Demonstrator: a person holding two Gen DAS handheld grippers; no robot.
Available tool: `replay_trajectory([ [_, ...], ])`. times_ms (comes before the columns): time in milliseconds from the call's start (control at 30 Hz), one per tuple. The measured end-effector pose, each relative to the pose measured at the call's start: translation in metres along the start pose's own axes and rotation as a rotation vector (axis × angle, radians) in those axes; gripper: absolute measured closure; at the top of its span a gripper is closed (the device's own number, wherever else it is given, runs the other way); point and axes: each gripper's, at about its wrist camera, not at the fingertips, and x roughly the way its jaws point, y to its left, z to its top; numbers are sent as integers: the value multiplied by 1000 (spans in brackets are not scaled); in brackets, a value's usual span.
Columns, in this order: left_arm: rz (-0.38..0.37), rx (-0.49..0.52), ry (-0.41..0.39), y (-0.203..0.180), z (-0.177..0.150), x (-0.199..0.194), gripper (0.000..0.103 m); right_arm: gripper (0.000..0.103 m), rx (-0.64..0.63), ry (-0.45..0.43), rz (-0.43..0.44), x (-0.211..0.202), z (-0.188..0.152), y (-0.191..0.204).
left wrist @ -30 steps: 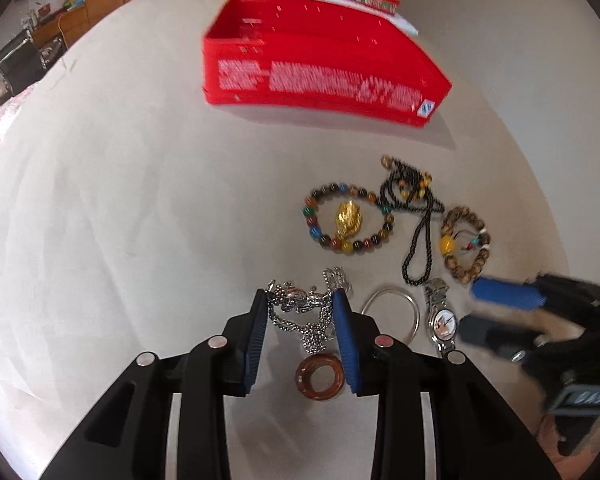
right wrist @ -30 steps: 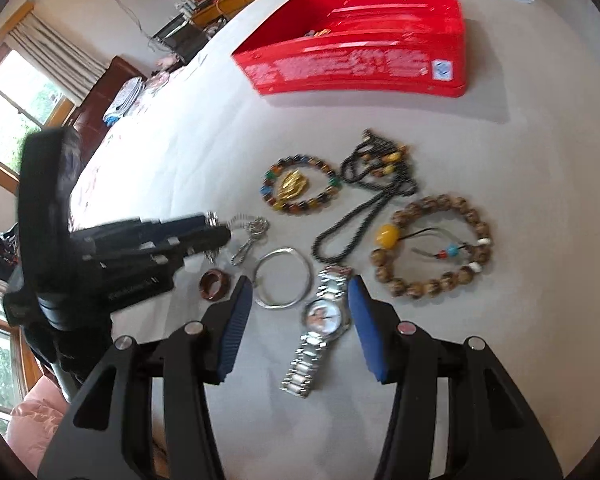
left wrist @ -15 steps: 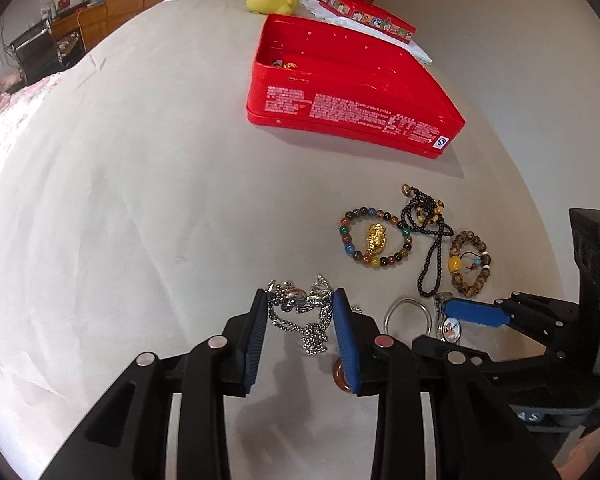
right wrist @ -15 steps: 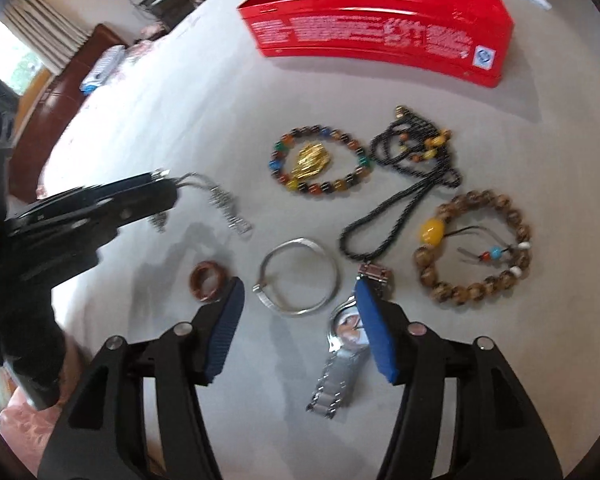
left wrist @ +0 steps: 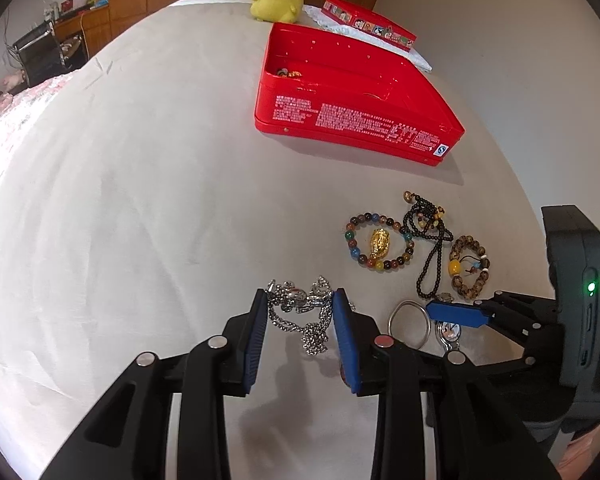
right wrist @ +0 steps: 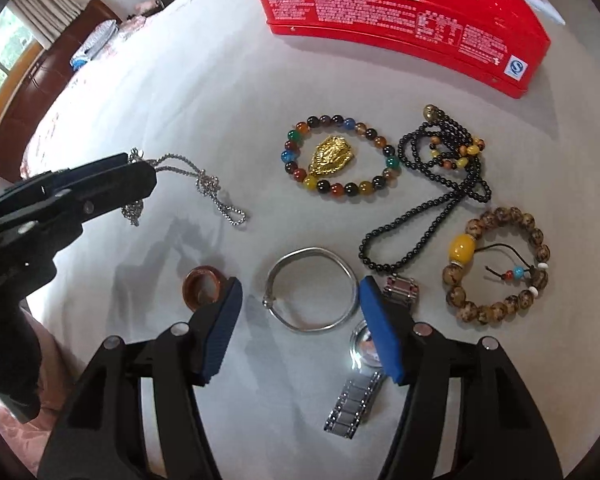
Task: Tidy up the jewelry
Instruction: 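Grasp the second silver bangle with the right gripper while the left gripper holds the chain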
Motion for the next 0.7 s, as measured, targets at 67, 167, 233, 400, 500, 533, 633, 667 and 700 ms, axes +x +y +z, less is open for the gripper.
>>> replay_trajectory([
  [67, -1, 0, 1, 0, 0, 1, 70, 40, -8, -5, -13, 1, 0, 3],
  [167, 0, 3, 1, 0, -1, 0, 70, 43, -30, -24, -57, 3, 1, 8],
  [233, 2, 4, 2, 0, -1, 0, 70, 54, -34, -39, -75, 2, 3, 9],
  [400, 8, 2, 4, 0, 0, 1, 70, 54, -18, -54, -36, -3, 0, 1],
  [500, 9, 0, 6, -1, 0, 2, 70, 54, -10, -74, -15, -13, -5, -9],
  [533, 9, 0, 5, 0, 0, 2, 70, 54, -8, -79, -11, -16, -5, -10],
  [633, 13, -1, -3, -2, 1, 0, 70, 54, 0, -103, -2, -30, -1, -12],
  [667, 15, 0, -6, -2, 2, -2, 70, 54, 2, -111, -1, -34, -1, -15],
  [700, 15, 0, -9, -3, 3, -3, 70, 54, 7, -122, 0, -40, 0, -18],
])
